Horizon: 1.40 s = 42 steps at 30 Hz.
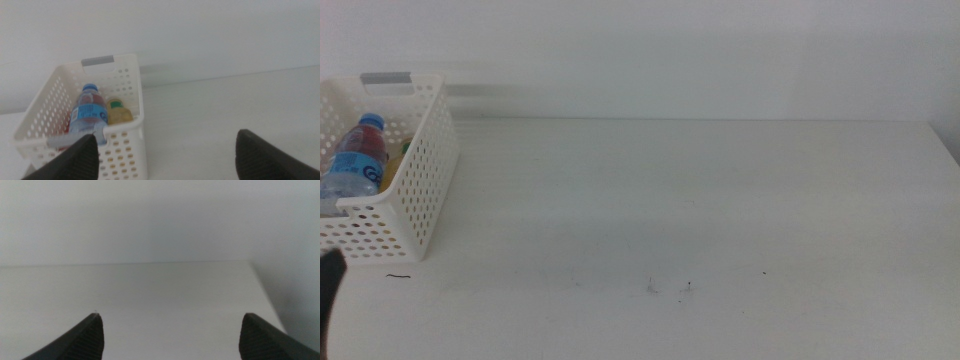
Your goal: Use arms to grab the bottles and put them into the dustbin to the left of the table.
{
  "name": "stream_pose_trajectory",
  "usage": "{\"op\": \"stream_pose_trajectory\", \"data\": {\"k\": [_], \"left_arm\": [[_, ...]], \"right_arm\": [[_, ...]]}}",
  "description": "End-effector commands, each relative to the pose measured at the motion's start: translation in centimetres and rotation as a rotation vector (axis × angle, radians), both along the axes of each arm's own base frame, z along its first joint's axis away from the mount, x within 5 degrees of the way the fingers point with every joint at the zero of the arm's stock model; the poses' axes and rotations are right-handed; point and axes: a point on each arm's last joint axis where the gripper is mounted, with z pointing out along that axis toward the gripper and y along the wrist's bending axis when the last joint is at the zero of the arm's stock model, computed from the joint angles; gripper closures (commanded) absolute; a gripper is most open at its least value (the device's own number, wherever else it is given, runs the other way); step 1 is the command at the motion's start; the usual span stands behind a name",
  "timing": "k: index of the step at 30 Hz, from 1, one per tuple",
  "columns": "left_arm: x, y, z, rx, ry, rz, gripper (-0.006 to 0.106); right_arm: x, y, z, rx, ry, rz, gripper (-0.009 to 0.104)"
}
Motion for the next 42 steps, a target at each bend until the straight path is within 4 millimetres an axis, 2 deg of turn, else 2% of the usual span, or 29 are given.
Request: {"op": "stream_pose_trajectory", "data": {"k": [1,4,7,16,20,42], "left_arm": [[-0.8,0.1,-1.5,0.002,-0.033,0.006,0.007],[-1.4,0.1,-3.2,0.001,-0.049,0.006,0.007],[-1.5,0.1,-4.8,0.001,-0.045,0.008,0.007],[-0.8,0.2,-8.0,-0.001,-0.022,0.023,0.007],[-0.8,0.2,-8.6,0.003,0.020,0.018,0.007],[-0.7,0.3,-8.2,-0.001,-0.025,0.043,0.007]], "right_arm": [[-1.7,-0.5,-1.8,-0.011,-0.056,-0.058,0.003],[-3.3,-0.5,-4.0,-0.016,-0.109,-0.082,0.003],[-4.0,-0.5,-5.7,-0.037,-0.146,-0.085,0.003],[-3.6,-0.6,-8.9,-0.038,-0.061,-0.085,0.003],[-3.6,-0.6,-8.8,-0.042,-0.068,-0.086,0.003],[-3.6,-0.6,-8.5,-0.041,-0.104,-0.088,0.003]]}}
